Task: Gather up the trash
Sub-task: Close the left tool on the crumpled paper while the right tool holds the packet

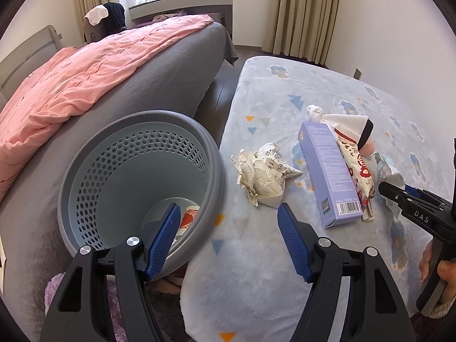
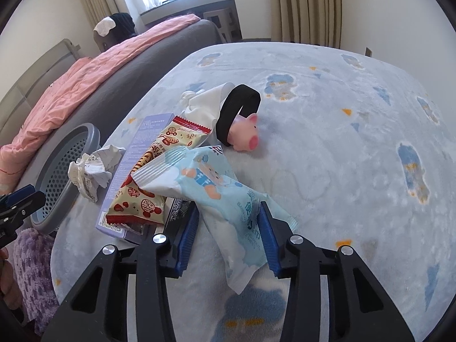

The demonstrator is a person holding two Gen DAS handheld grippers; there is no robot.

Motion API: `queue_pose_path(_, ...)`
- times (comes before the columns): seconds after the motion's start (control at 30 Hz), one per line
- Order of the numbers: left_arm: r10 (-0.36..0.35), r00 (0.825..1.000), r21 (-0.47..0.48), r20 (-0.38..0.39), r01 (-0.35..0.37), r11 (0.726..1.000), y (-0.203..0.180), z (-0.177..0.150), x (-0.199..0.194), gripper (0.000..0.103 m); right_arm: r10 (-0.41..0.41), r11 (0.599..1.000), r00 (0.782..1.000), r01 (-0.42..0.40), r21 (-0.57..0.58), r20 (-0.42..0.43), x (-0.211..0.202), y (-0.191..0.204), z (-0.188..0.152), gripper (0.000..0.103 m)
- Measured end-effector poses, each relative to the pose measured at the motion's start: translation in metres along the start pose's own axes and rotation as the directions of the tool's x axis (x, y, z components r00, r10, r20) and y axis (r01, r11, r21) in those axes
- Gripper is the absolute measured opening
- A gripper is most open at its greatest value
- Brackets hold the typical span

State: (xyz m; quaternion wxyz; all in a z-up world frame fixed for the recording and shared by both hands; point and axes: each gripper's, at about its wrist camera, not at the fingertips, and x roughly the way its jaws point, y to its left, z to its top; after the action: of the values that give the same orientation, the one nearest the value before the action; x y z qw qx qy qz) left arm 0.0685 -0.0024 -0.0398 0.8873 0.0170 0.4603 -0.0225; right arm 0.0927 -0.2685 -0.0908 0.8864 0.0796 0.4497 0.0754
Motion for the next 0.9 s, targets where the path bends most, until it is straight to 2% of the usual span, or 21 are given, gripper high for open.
queue_pose_path(0.27,-0.018,1.000,0.012,0.000,0.018,1.000,-0.007,0.000,0.004,0.068,0.010,0.997,0.999,-0.013,0.074,0.048,-0.021,-0.007,-0.010,0.036)
queue_pose_path(0.63,-0.026,1.000,0.010,-0.010,0.026,1.000,-0.015,0.004,0.016,0.068,0.042,0.996,0.993,-0.050,0.079,0.107,-0.040,-0.003,-0.008,0.033)
queue_pose_path(0.9,-0.051,0.998,0.012,-0.022,0.051,0.999,-0.030,0.017,0.037,0.068,0.063,0.992,0.992,-0.075,0.104,0.111,-0.041,-0.010,-0.008,0.033)
